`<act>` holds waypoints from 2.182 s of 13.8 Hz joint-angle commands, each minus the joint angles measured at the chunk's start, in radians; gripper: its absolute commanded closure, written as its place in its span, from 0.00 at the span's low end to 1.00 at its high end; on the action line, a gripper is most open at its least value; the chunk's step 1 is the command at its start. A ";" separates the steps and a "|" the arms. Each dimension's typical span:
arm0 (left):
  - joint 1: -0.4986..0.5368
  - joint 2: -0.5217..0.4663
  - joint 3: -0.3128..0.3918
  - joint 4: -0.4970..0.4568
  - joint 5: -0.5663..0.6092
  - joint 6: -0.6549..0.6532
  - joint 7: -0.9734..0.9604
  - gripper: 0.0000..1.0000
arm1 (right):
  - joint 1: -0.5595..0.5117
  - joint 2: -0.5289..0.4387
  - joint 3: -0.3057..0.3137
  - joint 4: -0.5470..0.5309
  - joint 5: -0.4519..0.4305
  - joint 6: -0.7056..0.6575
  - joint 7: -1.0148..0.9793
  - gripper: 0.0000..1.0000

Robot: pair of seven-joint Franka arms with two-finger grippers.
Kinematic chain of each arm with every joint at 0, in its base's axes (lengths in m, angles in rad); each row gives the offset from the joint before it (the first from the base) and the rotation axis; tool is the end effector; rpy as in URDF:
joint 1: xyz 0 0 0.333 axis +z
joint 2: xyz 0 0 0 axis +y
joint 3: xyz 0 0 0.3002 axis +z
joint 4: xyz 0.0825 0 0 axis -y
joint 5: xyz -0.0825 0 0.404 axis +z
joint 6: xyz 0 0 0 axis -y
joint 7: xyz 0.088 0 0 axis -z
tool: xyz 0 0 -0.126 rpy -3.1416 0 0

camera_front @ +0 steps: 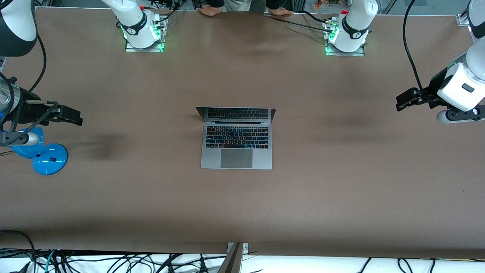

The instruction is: Close laptop with both arms from behind

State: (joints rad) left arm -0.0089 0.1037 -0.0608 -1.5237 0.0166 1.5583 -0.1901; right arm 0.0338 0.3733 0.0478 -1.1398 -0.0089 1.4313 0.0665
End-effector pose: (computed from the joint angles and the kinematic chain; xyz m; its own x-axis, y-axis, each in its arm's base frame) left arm 0.5990 -0.0381 0.5509 0.9906 0.1204 -0.0657 0.1191 -0.9926 -0.0231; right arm 0.6606 0.0467 0.5555 0.9966 0.0117 -0.0817 0.0115 -0.9999 -0.0031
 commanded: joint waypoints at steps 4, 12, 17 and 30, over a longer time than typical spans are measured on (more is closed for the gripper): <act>-0.002 -0.007 -0.001 -0.007 0.013 -0.004 0.020 0.00 | -0.003 -0.013 0.004 0.002 -0.006 0.005 0.004 0.00; -0.014 -0.007 -0.007 0.004 -0.015 -0.009 0.017 0.00 | -0.003 -0.013 0.004 0.002 -0.006 0.005 0.002 0.00; -0.016 -0.015 -0.028 0.011 -0.053 -0.021 0.005 0.00 | -0.003 -0.013 0.003 0.003 -0.006 0.005 0.001 0.00; -0.016 -0.022 -0.266 0.010 -0.052 -0.055 -0.238 0.00 | 0.078 -0.005 0.014 -0.001 0.119 -0.003 0.006 0.00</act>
State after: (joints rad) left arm -0.0297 0.0886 -0.2960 -1.5152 -0.0193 1.5188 -0.4002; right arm 0.0885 0.3733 0.0600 -1.1374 0.0621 1.4358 0.0662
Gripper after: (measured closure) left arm 0.000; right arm 0.000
